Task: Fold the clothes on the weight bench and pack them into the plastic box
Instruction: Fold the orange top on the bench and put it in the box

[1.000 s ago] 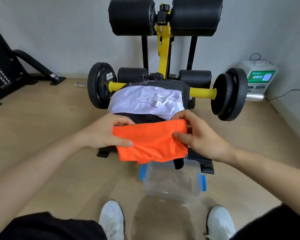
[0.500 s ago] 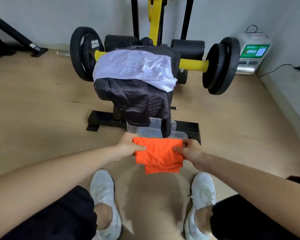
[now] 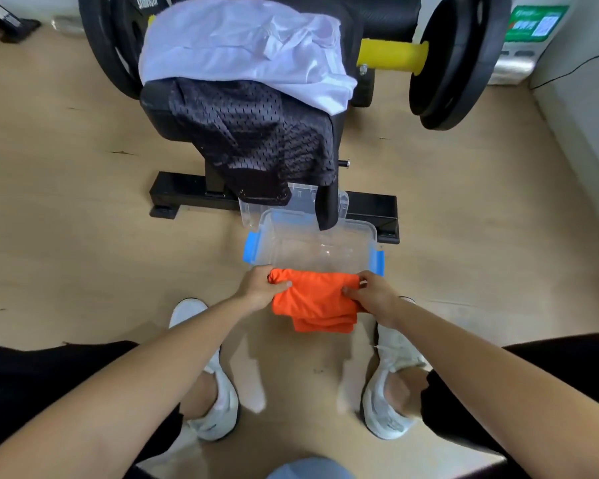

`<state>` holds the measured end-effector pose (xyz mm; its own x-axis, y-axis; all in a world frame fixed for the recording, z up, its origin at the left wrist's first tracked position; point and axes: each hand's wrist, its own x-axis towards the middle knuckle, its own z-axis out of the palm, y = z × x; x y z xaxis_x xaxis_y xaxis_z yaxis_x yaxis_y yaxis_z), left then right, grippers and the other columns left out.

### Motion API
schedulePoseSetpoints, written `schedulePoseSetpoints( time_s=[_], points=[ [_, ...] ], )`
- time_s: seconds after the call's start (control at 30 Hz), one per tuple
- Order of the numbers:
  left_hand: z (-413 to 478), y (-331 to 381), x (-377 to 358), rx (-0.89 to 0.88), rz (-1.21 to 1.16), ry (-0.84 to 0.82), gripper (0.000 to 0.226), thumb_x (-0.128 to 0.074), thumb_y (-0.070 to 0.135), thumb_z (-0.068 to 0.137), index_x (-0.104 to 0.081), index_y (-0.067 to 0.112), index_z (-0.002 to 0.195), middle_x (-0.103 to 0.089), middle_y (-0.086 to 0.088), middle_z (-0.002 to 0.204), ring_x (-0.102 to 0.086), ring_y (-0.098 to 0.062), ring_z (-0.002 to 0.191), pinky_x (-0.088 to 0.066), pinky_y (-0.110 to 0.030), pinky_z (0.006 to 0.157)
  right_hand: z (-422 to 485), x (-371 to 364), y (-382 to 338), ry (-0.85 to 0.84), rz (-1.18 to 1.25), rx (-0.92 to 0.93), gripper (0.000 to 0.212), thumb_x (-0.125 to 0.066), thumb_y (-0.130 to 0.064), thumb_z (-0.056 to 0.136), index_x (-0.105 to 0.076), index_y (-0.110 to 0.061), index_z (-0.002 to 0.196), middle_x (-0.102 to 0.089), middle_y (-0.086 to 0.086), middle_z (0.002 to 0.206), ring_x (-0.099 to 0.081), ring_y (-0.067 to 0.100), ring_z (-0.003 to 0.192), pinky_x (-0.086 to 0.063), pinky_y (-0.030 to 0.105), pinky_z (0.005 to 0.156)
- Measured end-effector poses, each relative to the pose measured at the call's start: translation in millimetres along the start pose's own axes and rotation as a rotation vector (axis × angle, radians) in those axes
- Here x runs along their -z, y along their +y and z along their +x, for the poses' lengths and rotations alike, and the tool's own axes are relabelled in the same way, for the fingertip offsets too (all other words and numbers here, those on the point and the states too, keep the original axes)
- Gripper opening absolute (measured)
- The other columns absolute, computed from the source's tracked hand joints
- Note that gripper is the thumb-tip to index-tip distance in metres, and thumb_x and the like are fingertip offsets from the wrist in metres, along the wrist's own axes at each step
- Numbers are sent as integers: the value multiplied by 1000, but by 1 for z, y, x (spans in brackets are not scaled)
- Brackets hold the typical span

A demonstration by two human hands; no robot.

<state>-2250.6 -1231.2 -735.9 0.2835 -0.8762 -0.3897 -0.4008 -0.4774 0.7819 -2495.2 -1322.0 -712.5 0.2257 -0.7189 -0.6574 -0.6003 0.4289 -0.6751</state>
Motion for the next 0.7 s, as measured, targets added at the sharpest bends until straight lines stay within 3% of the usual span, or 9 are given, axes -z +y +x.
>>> schedulePoseSetpoints(
  time_s=[0.13,0.2,0.23,0.3,0.4,0.47,0.53,0.63,0.7],
  points=[
    [-5,1,1,50,32,-114,38,-82,20,82,-50,17,61,-51,4,63,-47,-11,61,-36,-27,57,-9,6,-1,-85,-17,-101,20,-69,-8,89,-56,-4,104,-61,15,86,-62,24,69,-58,33,56],
    [-8,3,0,90,-12,-124,38,-80,15,84,-51,19,59,-54,14,54,-51,-1,53,-39,-19,54,-9,9,-1,-127,-40,-136,18,-67,-6,90,-59,-1,105,-59,15,81,-57,21,64,-55,28,50],
    [-10,6,0,120,-44,-130,37,-78,12,86,-53,20,60,-56,17,51,-54,4,50,-42,-14,51,-10,10,-2,-143,-44,-148,17,-67,-7,90,-60,-1,104,-58,15,82,-56,22,65,-56,28,51],
    [-12,9,0,177,-109,-151,28,-77,12,87,-60,18,65,-65,13,59,-64,0,57,-53,-22,50,-9,12,-7,-150,-17,-162,16,-68,-10,90,-60,-5,103,-59,15,86,-57,23,72,-57,30,56],
    [-7,11,4,157,-167,-70,12,-79,19,84,-70,14,77,-74,-4,83,-71,-22,82,-62,-45,78,-1,13,-16,-98,68,-130,17,-67,-15,91,-58,-12,104,-64,14,98,-60,26,85,-58,35,64],
    [1,13,7,145,-179,65,27,-82,32,76,-71,8,84,-75,-10,88,-71,-25,84,-60,-50,83,7,10,-22,-60,147,-109,22,-67,-19,92,-57,-15,111,-65,16,107,-62,30,92,-59,42,75],
    [12,15,8,140,-212,174,48,-78,47,65,-66,4,83,-72,-11,80,-66,-23,74,-57,-54,78,14,6,-29,-12,192,-87,25,-66,-20,93,-56,-16,115,-65,17,111,-62,30,93,-57,43,75],
    [18,26,9,131,-184,256,42,-76,40,69,-64,4,87,-66,-12,78,-61,-20,72,-55,-52,75,23,-1,-40,23,246,-50,31,-64,-15,94,-55,-15,124,-64,17,115,-62,30,96,-53,38,68],
    [14,31,12,144,-88,271,30,-76,21,79,-67,7,104,-67,-7,91,-61,-19,83,-56,-38,76,29,-6,-39,10,241,-69,45,-65,-13,94,-49,-12,135,-61,17,120,-62,32,102,-54,39,69]
  ],
)
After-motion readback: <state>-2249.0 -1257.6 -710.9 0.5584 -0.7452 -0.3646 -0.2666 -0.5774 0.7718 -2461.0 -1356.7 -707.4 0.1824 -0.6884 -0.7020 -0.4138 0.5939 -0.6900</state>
